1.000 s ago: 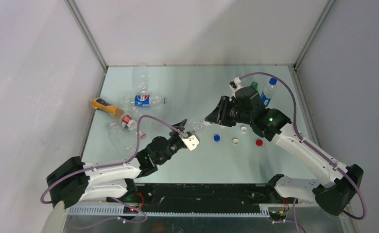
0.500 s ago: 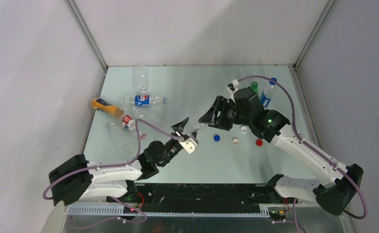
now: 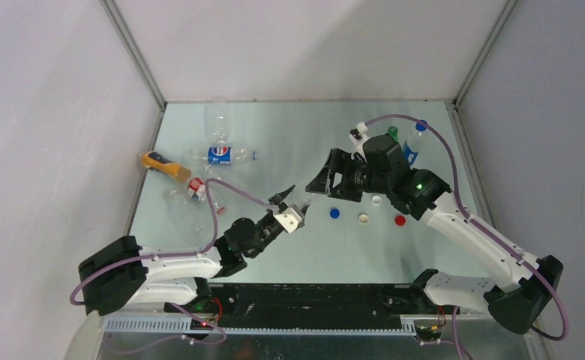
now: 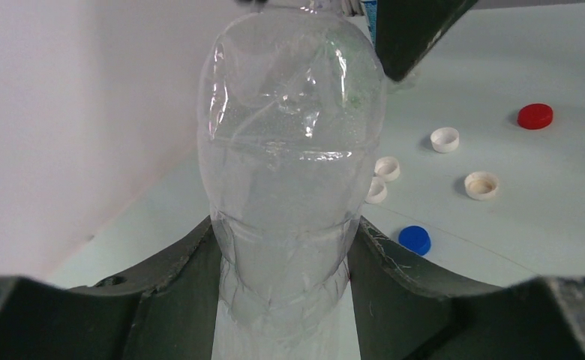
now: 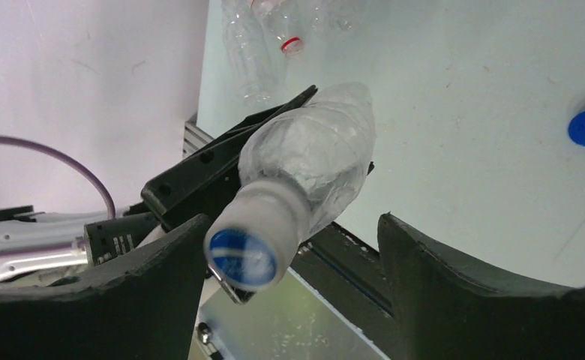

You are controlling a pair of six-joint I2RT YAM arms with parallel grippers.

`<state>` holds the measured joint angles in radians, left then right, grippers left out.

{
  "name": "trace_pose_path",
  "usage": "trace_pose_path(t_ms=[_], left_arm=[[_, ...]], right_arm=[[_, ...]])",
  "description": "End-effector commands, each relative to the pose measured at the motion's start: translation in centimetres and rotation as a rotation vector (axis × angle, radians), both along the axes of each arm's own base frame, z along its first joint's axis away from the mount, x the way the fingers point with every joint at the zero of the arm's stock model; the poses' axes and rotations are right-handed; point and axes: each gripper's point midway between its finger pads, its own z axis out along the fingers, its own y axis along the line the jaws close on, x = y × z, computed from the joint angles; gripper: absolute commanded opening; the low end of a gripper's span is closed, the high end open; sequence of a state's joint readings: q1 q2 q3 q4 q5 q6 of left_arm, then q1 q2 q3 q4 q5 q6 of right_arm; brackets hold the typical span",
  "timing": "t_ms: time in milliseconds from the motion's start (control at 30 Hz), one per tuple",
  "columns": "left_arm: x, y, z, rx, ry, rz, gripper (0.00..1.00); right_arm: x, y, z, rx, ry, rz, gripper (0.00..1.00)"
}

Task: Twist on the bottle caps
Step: Screw the bottle cap onto the plastic bottle.

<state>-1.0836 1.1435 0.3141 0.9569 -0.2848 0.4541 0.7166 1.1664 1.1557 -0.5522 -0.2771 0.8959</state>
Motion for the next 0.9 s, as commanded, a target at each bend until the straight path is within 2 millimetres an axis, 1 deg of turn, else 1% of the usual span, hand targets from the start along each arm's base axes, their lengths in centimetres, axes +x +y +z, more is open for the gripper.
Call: trace_pose_path(t_ms=[0,100,133,167,200,233,267,300,333,367,400,433,467,500,533,567,600,633,667,700,733,767,867], left_arm=[[-0.1,-0.8,0.6,-0.100,0.091,-0.027,0.00],[-0.3,-1.1,0.8,-0.135,0.150,-0.065,0.00],[-0.1,-0.9,0.5,-0.142,0.175,-0.068,0.00],[-0.4,-1.1,0.8,-0.149,0.181,-0.096,0.00],[-0.3,-1.1,0.8,-0.157,0.200,-0.102,0.00],[-0.8,-1.3,1.2,-0.165,0.205,-0.141,0.00],[-1.0,-1.5,1.3,-0.169,0.230,-0.170,0.00],[-1.1,-1.6,2.0,-0.183,0.229,-0.187,0.00],[-1.6,-1.8,1.8,-0.175,0.258,-0.224,0.00],[-1.8,-1.9,2.8,-0.190,0.255,-0.242,0.00],[-2.2,-2.0,2.4,-0.176,0.283,-0.272,0.00],[-2.5,-2.0,3.3,-0.186,0.278,-0.290,0.00],[-2.9,-2.1,3.1,-0.177,0.301,-0.316,0.00],[-3.1,-2.1,3.8,-0.187,0.301,-0.332,0.00],[-3.5,-2.2,3.6,-0.181,0.330,-0.359,0.00],[-3.8,-2.2,3.9,-0.181,0.342,-0.371,0.00],[-4.0,-2.2,4.1,-0.180,0.351,-0.390,0.00],[-4.2,-2.3,4.1,-0.179,0.375,-0.399,0.00],[-4.6,-2.4,4.1,-0.183,0.394,-0.418,0.00],[-4.7,-2.5,4.3,-0.180,0.403,-0.427,0.00],[-4.9,-2.6,4.2,-0.178,0.415,-0.439,0.00],[-5.0,-2.7,4.3,-0.174,0.423,-0.444,0.00],[-5.5,-2.8,4.4,-0.170,0.433,-0.466,0.00]], right_arm=[[-0.4,-1.1,4.0,0.004,-0.164,0.062,0.84],[-0.9,-2.0,4.9,-0.013,-0.239,0.115,0.88],[-0.9,-2.3,5.1,-0.024,-0.275,0.134,0.90],[-1.4,-2.4,5.6,-0.009,-0.295,0.168,0.97],[-1.2,-2.9,5.8,-0.022,-0.339,0.186,0.98],[-1.7,-3.1,6.4,-0.007,-0.366,0.222,0.99],[-1.5,-3.7,6.7,-0.023,-0.423,0.239,0.99],[-1.7,-3.8,6.9,-0.018,-0.447,0.268,0.99],[-1.5,-4.4,7.3,-0.031,-0.509,0.288,0.99],[-1.9,-4.4,7.6,-0.023,-0.543,0.327,0.99],[-1.7,-4.8,7.9,-0.044,-0.609,0.346,0.99],[-1.7,-4.9,8.1,-0.051,-0.642,0.360,0.99],[-1.4,-5.2,8.5,-0.071,-0.712,0.376,0.98],[-1.5,-5.3,8.8,-0.077,-0.746,0.394,0.97],[-1.2,-5.5,9.0,-0.103,-0.803,0.412,0.96],[-1.3,-5.5,9.4,-0.105,-0.835,0.433,0.95],[-1.1,-5.6,9.3,-0.133,-0.874,0.466,0.93],[-1.4,-5.5,10.1,-0.125,-0.906,0.491,0.91],[-1.4,-5.5,10.0,-0.140,-0.933,0.528,0.88],[-1.9,-5.3,10.8,-0.125,-0.968,0.559,0.87],[-2.0,-5.4,10.9,-0.137,-1.003,0.587,0.85],[-2.4,-5.3,11.5,-0.126,-1.033,0.610,0.85],[-3.6,-5.0,12.3,-0.101,-1.116,0.690,0.84]])
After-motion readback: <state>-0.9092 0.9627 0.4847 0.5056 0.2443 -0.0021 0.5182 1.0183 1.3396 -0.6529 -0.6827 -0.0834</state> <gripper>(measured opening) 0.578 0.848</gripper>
